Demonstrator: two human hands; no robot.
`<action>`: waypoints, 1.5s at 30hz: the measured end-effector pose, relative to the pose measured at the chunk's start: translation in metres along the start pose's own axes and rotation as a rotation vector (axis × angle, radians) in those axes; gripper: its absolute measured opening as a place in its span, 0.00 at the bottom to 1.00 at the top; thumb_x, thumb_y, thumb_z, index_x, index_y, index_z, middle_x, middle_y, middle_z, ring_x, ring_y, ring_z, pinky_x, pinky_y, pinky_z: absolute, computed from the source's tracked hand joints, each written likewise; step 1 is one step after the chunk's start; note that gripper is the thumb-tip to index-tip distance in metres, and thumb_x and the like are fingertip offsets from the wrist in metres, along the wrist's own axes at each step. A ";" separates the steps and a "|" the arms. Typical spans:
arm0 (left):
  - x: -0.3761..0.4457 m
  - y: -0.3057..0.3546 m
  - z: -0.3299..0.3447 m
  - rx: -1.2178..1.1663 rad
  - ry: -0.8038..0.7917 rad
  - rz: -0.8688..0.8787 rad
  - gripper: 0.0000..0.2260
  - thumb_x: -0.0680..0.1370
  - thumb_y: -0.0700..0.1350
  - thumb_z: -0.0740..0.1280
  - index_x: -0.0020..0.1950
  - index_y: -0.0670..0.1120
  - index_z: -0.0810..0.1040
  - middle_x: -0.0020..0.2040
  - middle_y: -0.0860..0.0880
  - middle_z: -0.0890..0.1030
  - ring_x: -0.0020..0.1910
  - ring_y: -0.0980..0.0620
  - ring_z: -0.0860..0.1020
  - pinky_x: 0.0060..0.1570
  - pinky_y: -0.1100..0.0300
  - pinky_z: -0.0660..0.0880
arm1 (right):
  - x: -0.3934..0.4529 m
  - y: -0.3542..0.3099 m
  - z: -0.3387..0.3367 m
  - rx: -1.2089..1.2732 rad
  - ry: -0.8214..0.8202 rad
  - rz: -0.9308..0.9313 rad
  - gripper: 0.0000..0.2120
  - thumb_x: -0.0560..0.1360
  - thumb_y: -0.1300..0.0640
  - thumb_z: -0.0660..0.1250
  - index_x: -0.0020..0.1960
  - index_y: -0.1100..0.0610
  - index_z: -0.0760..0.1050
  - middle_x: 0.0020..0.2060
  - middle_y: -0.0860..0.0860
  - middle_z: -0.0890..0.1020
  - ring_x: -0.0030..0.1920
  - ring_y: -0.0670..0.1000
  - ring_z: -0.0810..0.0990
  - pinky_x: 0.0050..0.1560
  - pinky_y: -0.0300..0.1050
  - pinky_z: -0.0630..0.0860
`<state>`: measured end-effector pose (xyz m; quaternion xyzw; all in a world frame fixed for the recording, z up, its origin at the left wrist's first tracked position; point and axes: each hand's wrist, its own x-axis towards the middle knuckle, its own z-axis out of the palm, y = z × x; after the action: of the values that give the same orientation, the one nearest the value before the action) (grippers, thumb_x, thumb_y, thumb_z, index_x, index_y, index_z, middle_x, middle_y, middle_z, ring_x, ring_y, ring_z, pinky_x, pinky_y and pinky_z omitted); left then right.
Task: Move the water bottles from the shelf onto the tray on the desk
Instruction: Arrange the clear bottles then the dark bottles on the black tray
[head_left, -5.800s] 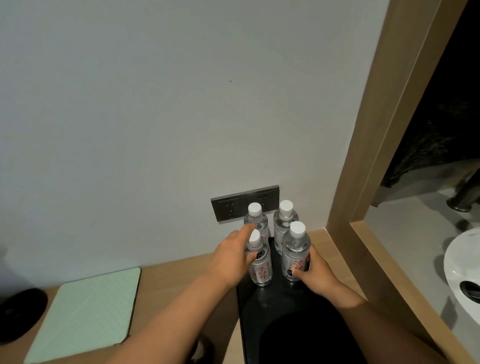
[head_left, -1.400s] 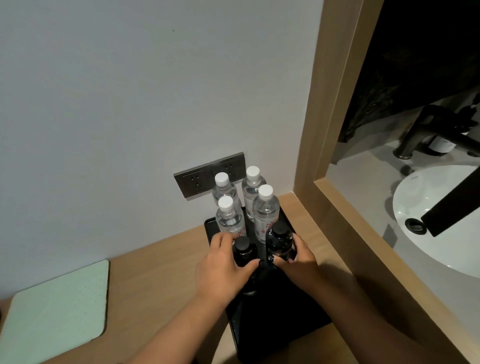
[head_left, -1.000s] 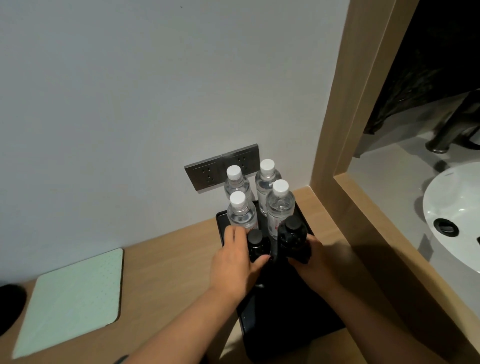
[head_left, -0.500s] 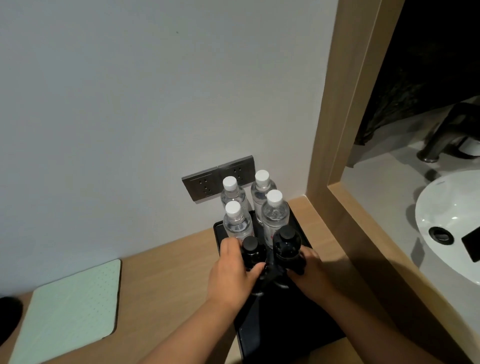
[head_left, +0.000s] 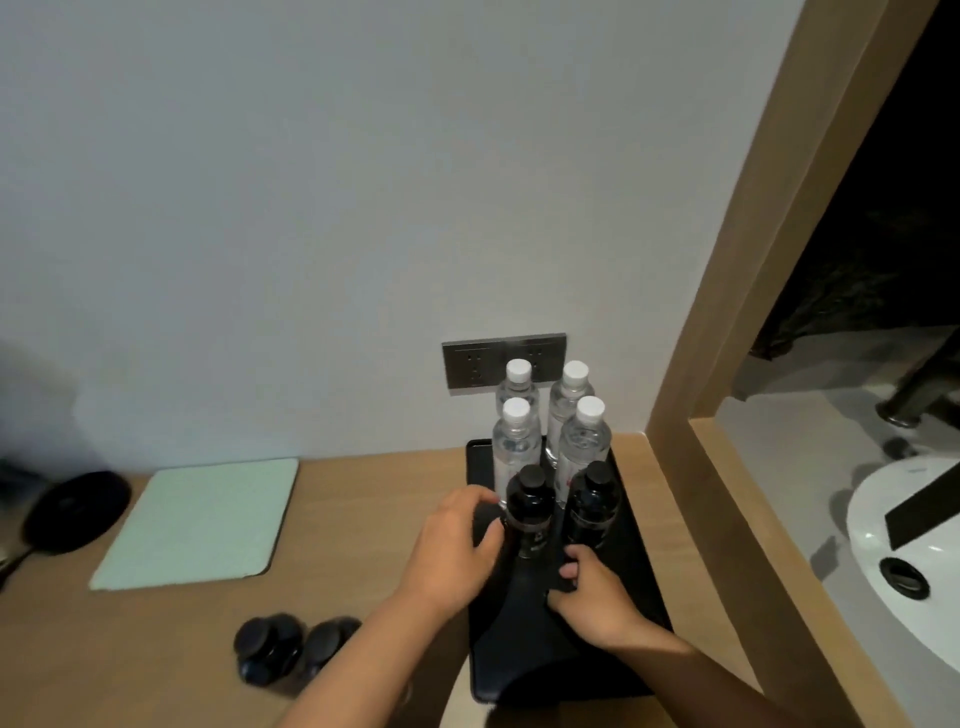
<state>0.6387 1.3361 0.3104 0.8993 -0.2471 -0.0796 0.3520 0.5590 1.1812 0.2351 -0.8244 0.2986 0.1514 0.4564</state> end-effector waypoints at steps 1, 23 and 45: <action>-0.007 -0.002 -0.007 0.008 -0.007 0.008 0.12 0.77 0.44 0.64 0.60 0.50 0.75 0.59 0.54 0.77 0.57 0.58 0.74 0.51 0.76 0.61 | -0.001 -0.004 0.006 0.012 -0.003 -0.025 0.32 0.74 0.57 0.69 0.74 0.58 0.59 0.64 0.54 0.74 0.65 0.53 0.73 0.63 0.42 0.70; -0.095 -0.139 -0.113 0.152 0.023 -0.346 0.19 0.78 0.55 0.62 0.69 0.57 0.67 0.66 0.56 0.73 0.58 0.56 0.76 0.59 0.60 0.73 | -0.034 -0.121 0.107 0.183 -0.034 -0.204 0.23 0.75 0.65 0.61 0.70 0.58 0.66 0.52 0.50 0.77 0.55 0.48 0.77 0.52 0.35 0.72; -0.092 -0.191 -0.182 -0.903 0.065 -0.756 0.17 0.75 0.55 0.66 0.52 0.42 0.77 0.46 0.39 0.82 0.46 0.41 0.82 0.38 0.50 0.82 | -0.117 -0.147 0.191 0.022 0.213 -0.201 0.37 0.73 0.50 0.70 0.76 0.46 0.54 0.71 0.44 0.67 0.72 0.46 0.65 0.72 0.46 0.62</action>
<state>0.6912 1.6105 0.3133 0.6881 0.1598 -0.2695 0.6545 0.5654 1.4437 0.2912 -0.8566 0.2629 0.0132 0.4438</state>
